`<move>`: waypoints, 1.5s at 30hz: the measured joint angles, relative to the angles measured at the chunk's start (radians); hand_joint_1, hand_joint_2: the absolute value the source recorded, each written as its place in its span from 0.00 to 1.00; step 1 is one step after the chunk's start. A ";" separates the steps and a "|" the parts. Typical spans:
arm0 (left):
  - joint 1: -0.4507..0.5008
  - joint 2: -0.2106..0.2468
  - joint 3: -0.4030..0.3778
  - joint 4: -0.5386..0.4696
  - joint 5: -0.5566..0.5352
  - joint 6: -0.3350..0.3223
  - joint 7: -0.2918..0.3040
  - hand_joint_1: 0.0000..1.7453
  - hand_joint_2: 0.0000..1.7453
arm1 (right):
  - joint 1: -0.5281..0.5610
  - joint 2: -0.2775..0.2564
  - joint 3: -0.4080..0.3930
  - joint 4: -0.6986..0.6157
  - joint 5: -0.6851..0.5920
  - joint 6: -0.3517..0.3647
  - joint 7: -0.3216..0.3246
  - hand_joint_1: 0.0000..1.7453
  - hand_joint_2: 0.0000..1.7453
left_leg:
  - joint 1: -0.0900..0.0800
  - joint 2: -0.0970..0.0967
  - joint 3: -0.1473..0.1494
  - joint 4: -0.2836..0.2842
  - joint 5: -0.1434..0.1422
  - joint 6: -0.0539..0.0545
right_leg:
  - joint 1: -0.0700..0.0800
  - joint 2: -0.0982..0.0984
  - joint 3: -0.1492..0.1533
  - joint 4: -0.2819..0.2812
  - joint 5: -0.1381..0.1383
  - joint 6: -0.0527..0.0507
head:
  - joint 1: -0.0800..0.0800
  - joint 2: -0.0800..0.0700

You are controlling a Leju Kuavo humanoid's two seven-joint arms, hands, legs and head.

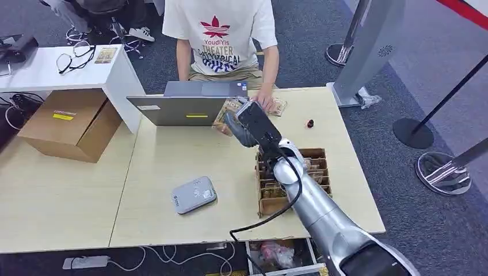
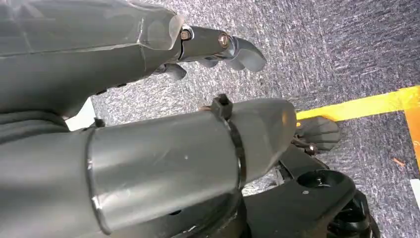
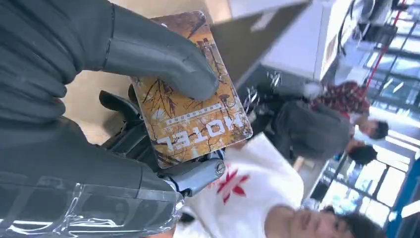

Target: Pass the card to the sensor for recognition and then transmit it.

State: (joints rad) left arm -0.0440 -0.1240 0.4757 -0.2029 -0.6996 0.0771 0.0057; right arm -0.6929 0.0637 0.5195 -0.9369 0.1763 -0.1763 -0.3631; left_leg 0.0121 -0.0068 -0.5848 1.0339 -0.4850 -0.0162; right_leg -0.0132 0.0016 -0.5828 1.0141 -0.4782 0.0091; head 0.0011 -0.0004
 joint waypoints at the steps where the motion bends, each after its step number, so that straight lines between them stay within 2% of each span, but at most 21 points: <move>1: -0.001 0.000 0.000 0.000 -0.004 -0.002 0.003 0.00 0.00 | -0.017 -0.001 -0.007 0.008 0.015 -0.014 0.006 1.00 1.00 | 0.000 0.000 0.000 0.000 0.000 0.000 | 0.000 0.000 0.000 0.000 0.000 0.000 | 0.000 0.000; 5: -0.009 -0.004 0.000 0.000 -0.016 -0.006 0.013 0.00 0.00 | -0.100 -0.004 -0.036 0.095 0.053 -0.074 0.024 1.00 1.00 | 0.000 0.000 0.000 0.000 0.000 0.000 | 0.000 0.000 0.000 0.000 0.000 0.000 | 0.000 0.000; 14: -0.027 -0.008 0.000 0.000 -0.032 -0.016 0.026 0.00 0.00 | -0.218 -0.005 -0.063 0.289 0.124 -0.155 0.053 1.00 1.00 | 0.000 0.000 0.000 0.000 0.000 0.000 | 0.000 0.000 0.000 0.000 0.000 0.000 | 0.000 0.000; 25: -0.039 -0.008 -0.003 0.000 -0.047 -0.027 0.036 0.00 0.00 | -0.280 -0.008 -0.082 0.430 0.162 -0.175 0.084 1.00 1.00 | 0.000 0.000 0.000 0.000 0.000 0.000 | 0.000 0.000 0.000 0.000 0.000 0.000 | 0.000 0.000; 27: -0.041 -0.008 -0.004 0.000 -0.047 -0.029 0.037 0.00 0.00 | -0.283 -0.008 -0.084 0.439 0.167 -0.175 0.087 0.97 1.00 | 0.000 0.000 0.000 0.000 0.000 0.000 | 0.000 0.000 0.000 0.000 0.000 0.000 | 0.000 0.000; 30: -0.043 -0.008 -0.007 0.000 -0.047 -0.029 0.037 0.00 0.00 | -0.285 -0.008 -0.084 0.453 0.168 -0.177 0.088 0.82 1.00 | 0.000 0.000 0.000 0.000 0.000 0.000 | 0.000 0.000 0.000 0.000 0.000 0.000 | 0.000 0.000; 31: -0.043 -0.008 -0.008 0.000 -0.047 -0.029 0.037 0.00 0.00 | -0.285 -0.008 -0.084 0.457 0.168 -0.179 0.088 0.82 1.00 | 0.000 0.000 0.000 0.000 0.000 0.000 | 0.000 0.000 0.000 0.000 0.000 0.000 | 0.000 0.000; 32: -0.044 -0.008 -0.008 0.000 -0.047 -0.029 0.037 0.00 0.00 | -0.285 -0.008 -0.084 0.460 0.168 -0.180 0.088 0.34 1.00 | 0.000 0.000 0.000 0.000 0.000 0.000 | 0.000 0.000 0.000 0.000 0.000 0.000 | 0.000 0.000; 33: -0.044 -0.008 -0.008 0.000 -0.047 -0.029 0.037 0.00 0.00 | -0.285 -0.008 -0.084 0.462 0.169 -0.180 0.088 0.31 1.00 | 0.000 0.000 0.000 0.000 0.000 0.000 | 0.000 0.000 0.000 0.000 0.000 0.000 | 0.000 0.000; 40: -0.045 -0.008 -0.008 0.000 -0.047 -0.029 0.037 0.00 0.00 | -0.285 -0.008 -0.084 0.479 0.170 -0.181 0.088 0.31 1.00 | 0.000 0.000 0.000 0.000 0.000 0.000 | 0.000 0.000 0.000 0.000 0.000 0.000 | 0.000 0.000; 41: -0.045 -0.008 -0.008 0.000 -0.047 -0.029 0.037 0.00 0.00 | -0.285 -0.008 -0.084 0.481 0.170 -0.181 0.088 0.06 1.00 | 0.000 0.000 0.000 0.000 0.000 0.000 | 0.000 0.000 0.000 0.000 0.000 0.000 | 0.000 0.000; 42: -0.045 -0.008 -0.008 0.000 -0.047 -0.029 0.037 0.00 0.00 | -0.285 -0.008 -0.084 0.484 0.170 -0.181 0.088 0.00 1.00 | 0.000 0.000 0.000 0.000 0.000 0.000 | 0.000 0.000 0.000 0.000 0.000 0.000 | 0.000 0.000; 45: -0.045 -0.008 -0.008 0.000 -0.047 -0.029 0.038 0.00 0.00 | -0.285 -0.008 -0.084 0.488 0.170 -0.180 0.088 0.00 1.00 | 0.000 0.000 0.000 0.000 0.000 0.000 | 0.000 0.000 0.000 0.000 0.000 0.000 | 0.000 0.000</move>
State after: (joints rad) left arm -0.0893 -0.1320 0.4673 -0.2029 -0.7469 0.0484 0.0439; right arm -0.9780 0.0553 0.4353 -0.4490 0.3464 -0.3567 -0.2747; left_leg 0.0120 -0.0072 -0.5849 1.0341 -0.4850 -0.0162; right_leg -0.0132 0.0015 -0.5828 1.0142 -0.4781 0.0091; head 0.0011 -0.0004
